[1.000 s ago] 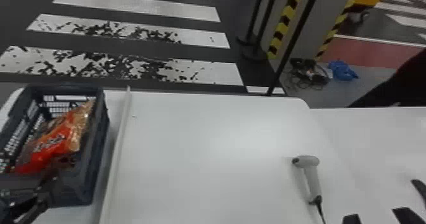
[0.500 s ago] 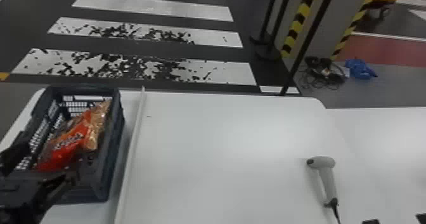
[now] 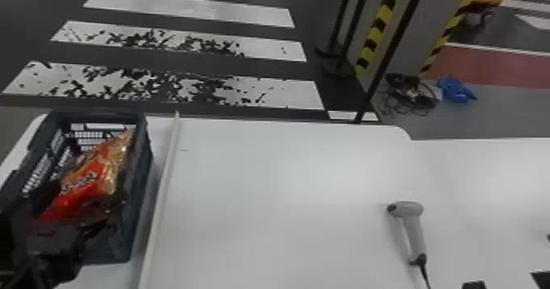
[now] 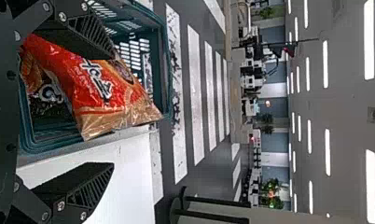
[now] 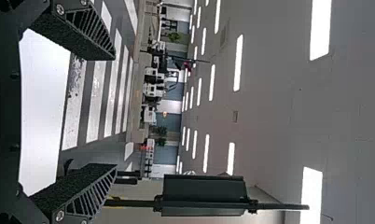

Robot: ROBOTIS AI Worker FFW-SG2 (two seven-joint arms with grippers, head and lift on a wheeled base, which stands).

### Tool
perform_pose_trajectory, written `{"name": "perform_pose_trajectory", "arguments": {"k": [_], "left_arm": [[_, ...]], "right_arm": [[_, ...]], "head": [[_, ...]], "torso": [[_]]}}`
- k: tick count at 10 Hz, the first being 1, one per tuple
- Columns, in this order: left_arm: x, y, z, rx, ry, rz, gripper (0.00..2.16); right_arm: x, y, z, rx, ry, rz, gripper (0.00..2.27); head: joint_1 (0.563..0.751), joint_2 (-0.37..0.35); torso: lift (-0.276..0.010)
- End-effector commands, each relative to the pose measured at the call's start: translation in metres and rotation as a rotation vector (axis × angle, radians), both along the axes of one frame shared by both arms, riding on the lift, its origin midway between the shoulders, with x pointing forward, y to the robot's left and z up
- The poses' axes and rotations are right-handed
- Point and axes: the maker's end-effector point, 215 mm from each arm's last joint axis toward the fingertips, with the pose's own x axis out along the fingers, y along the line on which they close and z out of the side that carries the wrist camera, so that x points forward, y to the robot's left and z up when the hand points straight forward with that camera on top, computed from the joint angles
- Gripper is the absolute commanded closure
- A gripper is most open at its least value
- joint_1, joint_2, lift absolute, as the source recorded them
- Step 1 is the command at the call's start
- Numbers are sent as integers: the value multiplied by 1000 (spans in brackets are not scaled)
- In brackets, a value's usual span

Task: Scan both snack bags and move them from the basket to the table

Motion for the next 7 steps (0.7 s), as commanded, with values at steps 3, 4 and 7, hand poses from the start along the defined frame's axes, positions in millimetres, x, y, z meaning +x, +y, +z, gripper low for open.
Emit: {"name": "perform_pose_trajectory", "arguments": {"k": [3, 4, 7], "left_arm": [[15, -1, -16, 22, 16, 19, 194], [21, -1, -18, 31, 15, 26, 194], [32, -1, -29, 46, 27, 34, 194]], "right_arm": [[-3, -2, 1, -12, -5, 5, 107], [-3, -2, 1, -12, -5, 5, 107], [-4, -3, 2, -15, -10, 5, 107]], "head": [[695, -226], [695, -226], [695, -220]], "torso": [[-98], [-98], [-98]]}}
